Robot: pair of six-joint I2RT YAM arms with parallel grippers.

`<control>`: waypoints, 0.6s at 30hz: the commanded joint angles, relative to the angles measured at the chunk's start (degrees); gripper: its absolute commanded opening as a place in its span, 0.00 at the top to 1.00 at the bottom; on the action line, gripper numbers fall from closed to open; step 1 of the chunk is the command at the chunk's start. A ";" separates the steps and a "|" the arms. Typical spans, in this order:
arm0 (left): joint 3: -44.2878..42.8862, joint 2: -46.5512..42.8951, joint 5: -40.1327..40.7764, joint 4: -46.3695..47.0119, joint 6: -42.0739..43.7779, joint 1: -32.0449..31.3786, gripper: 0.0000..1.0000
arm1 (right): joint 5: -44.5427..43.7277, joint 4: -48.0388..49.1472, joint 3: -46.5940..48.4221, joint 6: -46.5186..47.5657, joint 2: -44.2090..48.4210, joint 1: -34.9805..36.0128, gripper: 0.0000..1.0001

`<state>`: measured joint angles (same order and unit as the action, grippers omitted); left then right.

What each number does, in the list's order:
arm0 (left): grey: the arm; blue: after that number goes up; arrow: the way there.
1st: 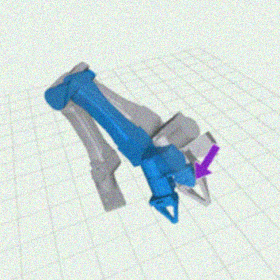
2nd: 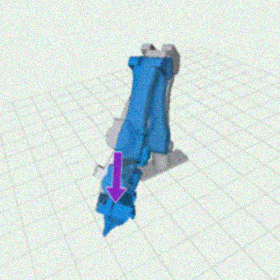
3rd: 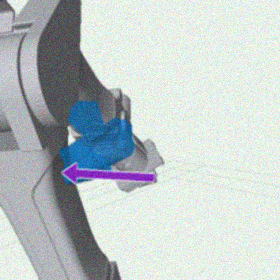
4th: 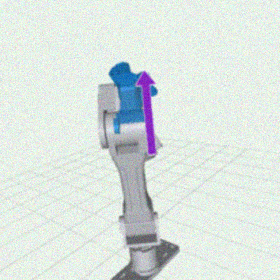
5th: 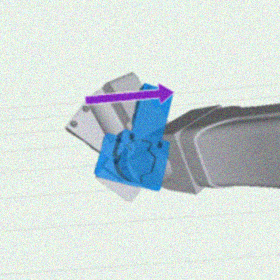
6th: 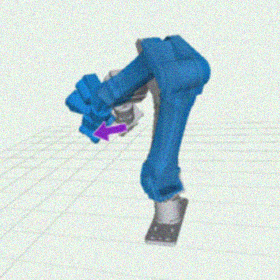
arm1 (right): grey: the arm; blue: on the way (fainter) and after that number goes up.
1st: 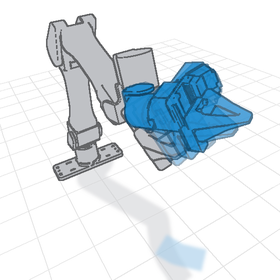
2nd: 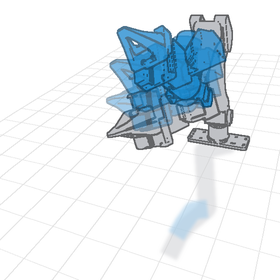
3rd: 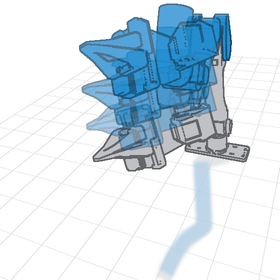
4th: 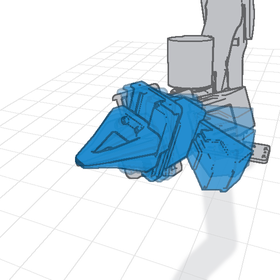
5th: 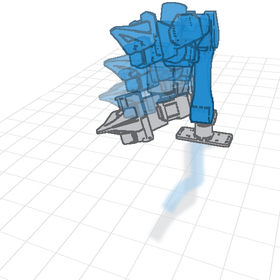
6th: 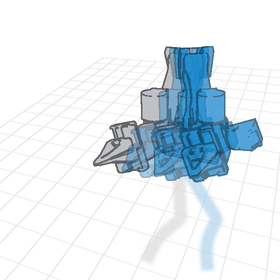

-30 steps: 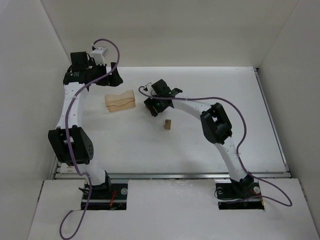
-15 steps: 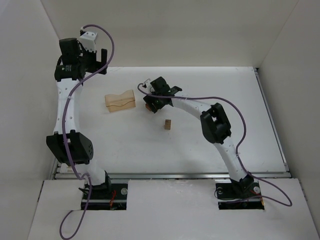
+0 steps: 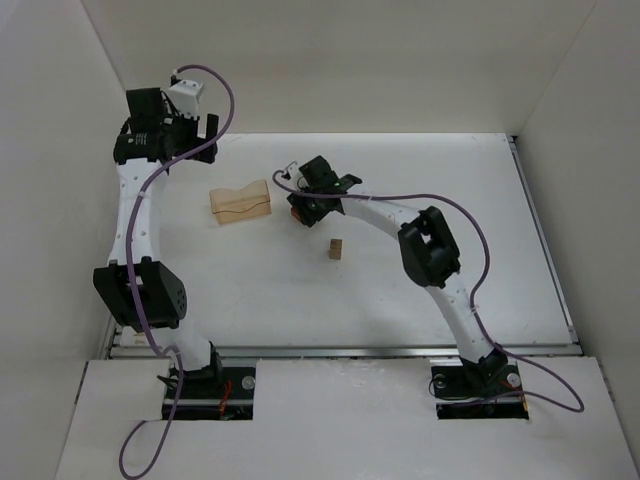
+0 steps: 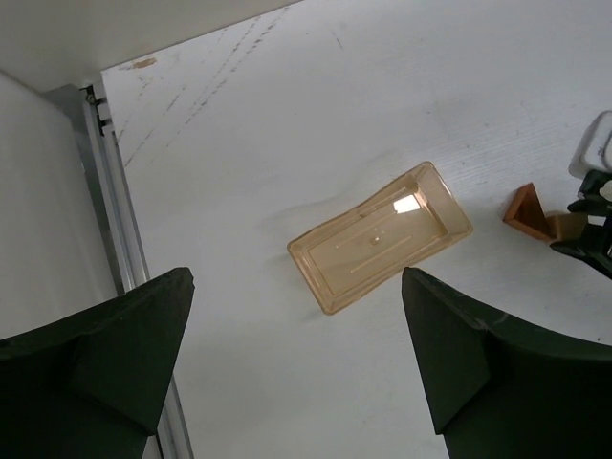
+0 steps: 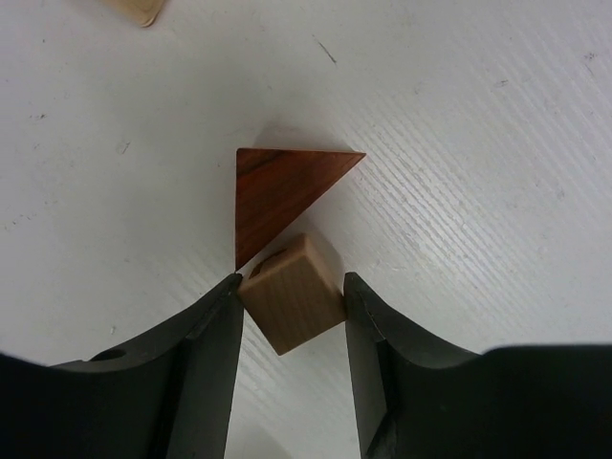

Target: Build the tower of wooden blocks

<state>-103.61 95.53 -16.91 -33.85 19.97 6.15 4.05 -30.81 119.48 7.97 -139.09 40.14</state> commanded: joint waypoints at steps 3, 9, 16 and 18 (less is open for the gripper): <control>-0.54 -1.48 -5.86 -5.34 8.23 -2.18 0.15 | 1.05 3.72 -7.55 0.21 9.51 0.55 1.00; -1.67 -0.25 -7.17 -11.06 10.80 -8.60 0.15 | -0.90 48.13 -49.48 0.21 41.22 0.55 1.00; -12.57 3.96 -12.98 -14.32 5.97 -20.90 0.12 | 5.34 77.82 -67.97 1.53 56.02 0.03 1.00; -15.30 4.76 -12.98 -15.89 5.35 -26.17 0.12 | 5.97 84.20 -71.57 1.53 58.30 0.03 1.00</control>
<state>-114.21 100.86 -26.22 -47.05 26.94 -14.96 6.90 37.34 51.94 8.88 -82.13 40.16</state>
